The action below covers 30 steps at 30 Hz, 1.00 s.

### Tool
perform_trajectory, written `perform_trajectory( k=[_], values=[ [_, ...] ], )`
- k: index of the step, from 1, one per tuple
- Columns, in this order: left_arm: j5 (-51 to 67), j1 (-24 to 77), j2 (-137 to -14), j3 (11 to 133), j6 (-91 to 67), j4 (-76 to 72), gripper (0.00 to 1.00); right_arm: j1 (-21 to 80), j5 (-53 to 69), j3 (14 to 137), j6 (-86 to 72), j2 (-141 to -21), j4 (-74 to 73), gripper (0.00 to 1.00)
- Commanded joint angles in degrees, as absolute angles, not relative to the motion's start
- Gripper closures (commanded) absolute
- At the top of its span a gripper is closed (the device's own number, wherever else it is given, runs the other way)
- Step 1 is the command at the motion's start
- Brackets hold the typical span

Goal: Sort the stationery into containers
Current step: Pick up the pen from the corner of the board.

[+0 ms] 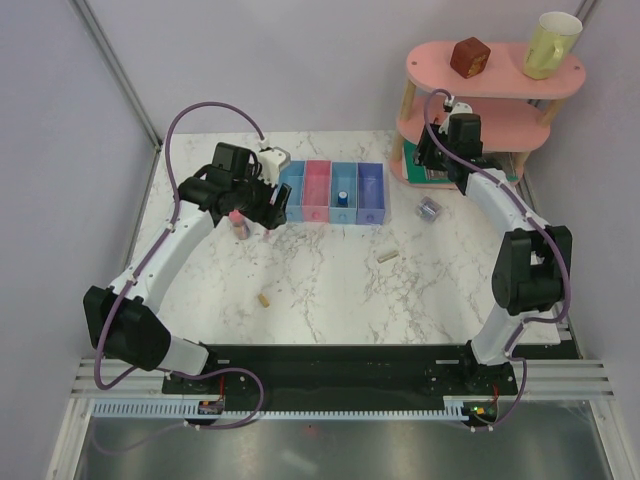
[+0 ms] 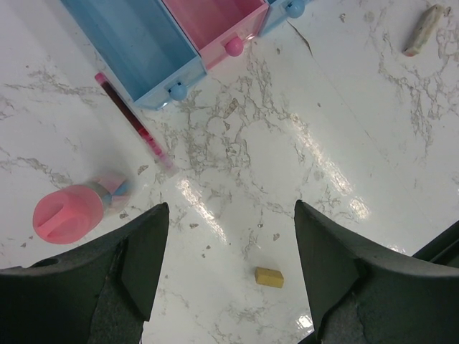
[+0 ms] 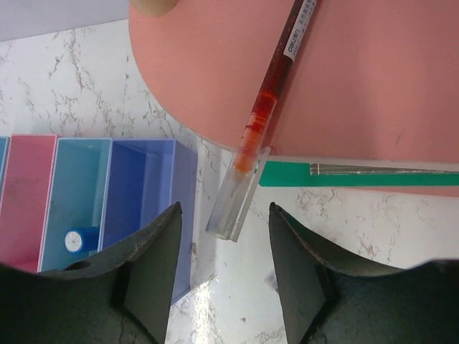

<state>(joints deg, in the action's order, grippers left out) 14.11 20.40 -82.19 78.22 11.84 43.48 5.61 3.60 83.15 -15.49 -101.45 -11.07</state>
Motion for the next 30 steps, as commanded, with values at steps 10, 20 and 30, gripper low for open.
perform_trajectory(
  k=[10,20,30],
  values=[
    [15.5,20.9,-83.0,80.2,13.6,43.8,0.22,5.4,2.3,88.2,-15.6,-103.0,-8.3,0.43],
    [15.6,21.0,-82.7,79.4,13.5,43.9,0.22,5.4,1.8,89.7,-15.9,-103.8,-8.3,0.53],
    [15.9,20.9,-82.8,79.5,13.4,43.7,0.22,5.4,0.9,89.2,-16.2,-102.9,-9.0,0.67]
  ],
)
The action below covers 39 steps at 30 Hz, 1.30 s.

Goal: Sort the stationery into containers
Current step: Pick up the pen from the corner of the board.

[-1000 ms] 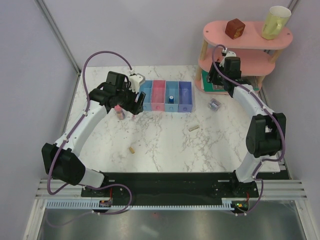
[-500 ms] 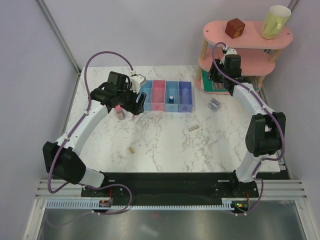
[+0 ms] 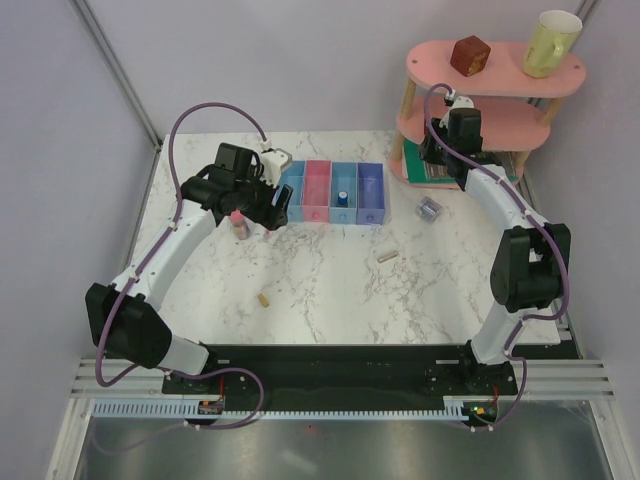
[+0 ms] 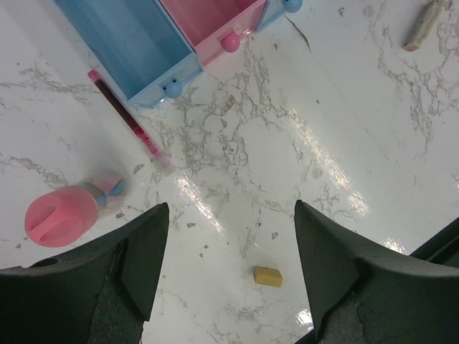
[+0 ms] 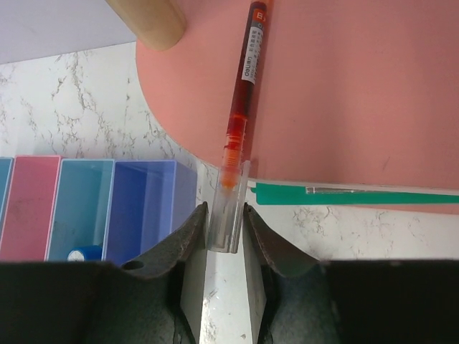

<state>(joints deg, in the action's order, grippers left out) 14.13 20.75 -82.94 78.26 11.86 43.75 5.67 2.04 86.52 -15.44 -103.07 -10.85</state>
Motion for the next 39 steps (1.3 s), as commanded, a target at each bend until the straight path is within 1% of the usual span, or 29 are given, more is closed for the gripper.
perform_trajectory(
  k=[1,11,22,32,39],
  values=[
    [15.9,20.9,-82.8,79.5,13.4,43.6,0.22,5.4,1.0,89.2,-16.2,-102.7,-9.1,0.68],
    [16.4,21.1,-82.8,80.3,12.9,43.7,0.22,5.4,1.5,85.2,-15.8,-99.1,-10.0,0.73],
    [16.3,21.3,-81.6,80.2,12.7,43.7,0.22,5.5,3.3,82.4,-15.0,-96.2,-11.4,0.75],
    [16.5,21.5,-80.3,79.5,12.2,43.9,0.21,6.2,6.7,77.7,-10.9,-88.5,-14.0,0.77],
    [16.1,21.7,-78.8,79.1,12.8,44.0,0.21,9.2,8.1,74.5,-11.1,-84.2,-16.2,0.78]
  ],
)
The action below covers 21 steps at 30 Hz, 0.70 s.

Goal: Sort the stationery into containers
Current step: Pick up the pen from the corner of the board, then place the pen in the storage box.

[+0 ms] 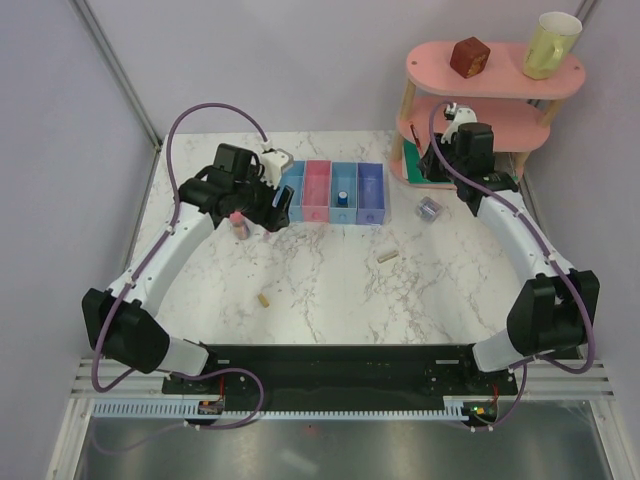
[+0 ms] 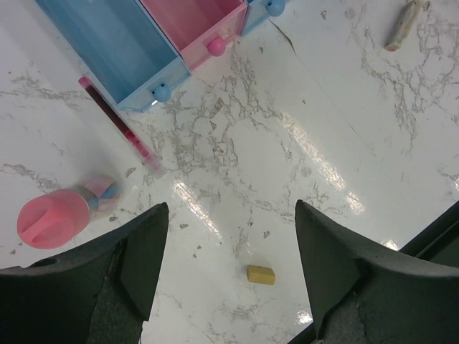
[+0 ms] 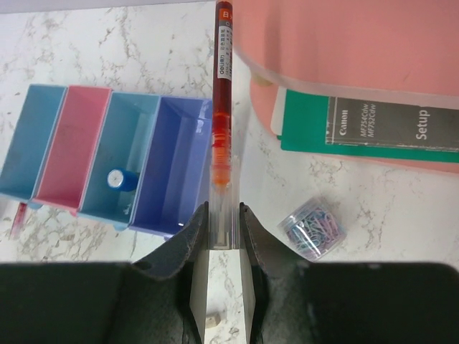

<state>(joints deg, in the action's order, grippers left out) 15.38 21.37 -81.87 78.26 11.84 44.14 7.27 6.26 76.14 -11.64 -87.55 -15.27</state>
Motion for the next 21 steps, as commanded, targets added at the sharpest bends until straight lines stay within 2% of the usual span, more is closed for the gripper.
perform_trajectory(
  k=[1,7,21],
  values=[
    [15.6,21.7,-78.8,78.8,13.0,44.0,0.21,9.7,8.2,74.2,-11.3,-84.0,-16.1,0.78],
    [12.3,21.7,-79.5,77.5,13.9,43.9,0.21,13.0,7.9,73.5,-13.9,-86.7,-14.4,0.79],
    [9.7,21.7,-79.5,80.3,17.3,47.7,0.2,14.9,9.7,81.7,-13.6,-103.5,-9.5,0.79]
  ],
)
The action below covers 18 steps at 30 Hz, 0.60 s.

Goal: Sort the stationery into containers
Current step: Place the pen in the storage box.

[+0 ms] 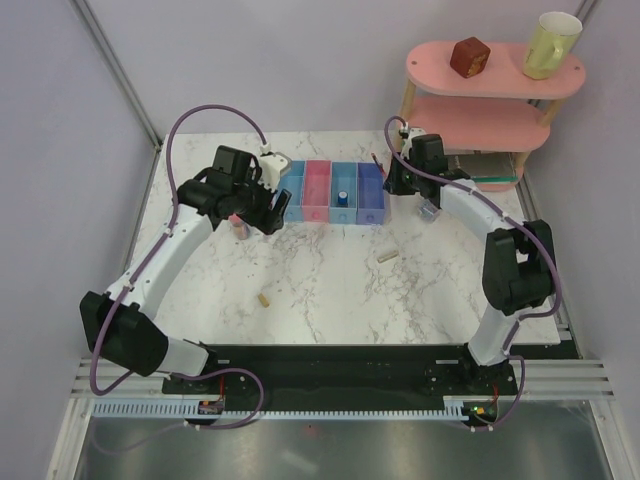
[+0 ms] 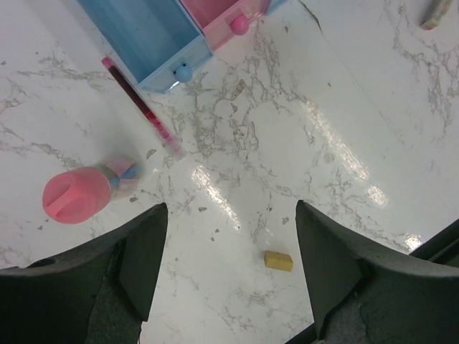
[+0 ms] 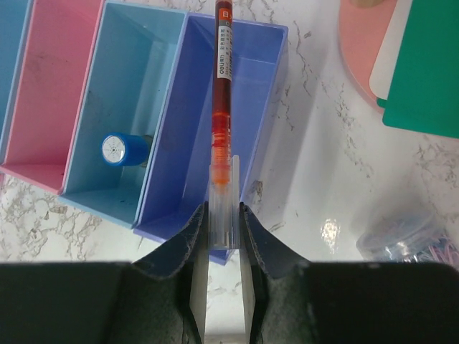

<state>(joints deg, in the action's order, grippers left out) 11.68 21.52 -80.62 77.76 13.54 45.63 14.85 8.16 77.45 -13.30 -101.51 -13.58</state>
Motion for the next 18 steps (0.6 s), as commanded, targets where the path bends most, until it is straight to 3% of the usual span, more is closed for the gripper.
perform_trajectory(
  k=[1,18],
  values=[
    [9.0,21.7,-79.5,80.5,17.6,48.0,0.2,14.9,9.8,82.2,-13.6,-104.9,-9.5,0.79],
    [9.0,21.6,-84.2,82.0,17.6,48.1,0.2,16.2,9.8,80.2,-13.6,-106.3,-8.9,0.8]
  ],
)
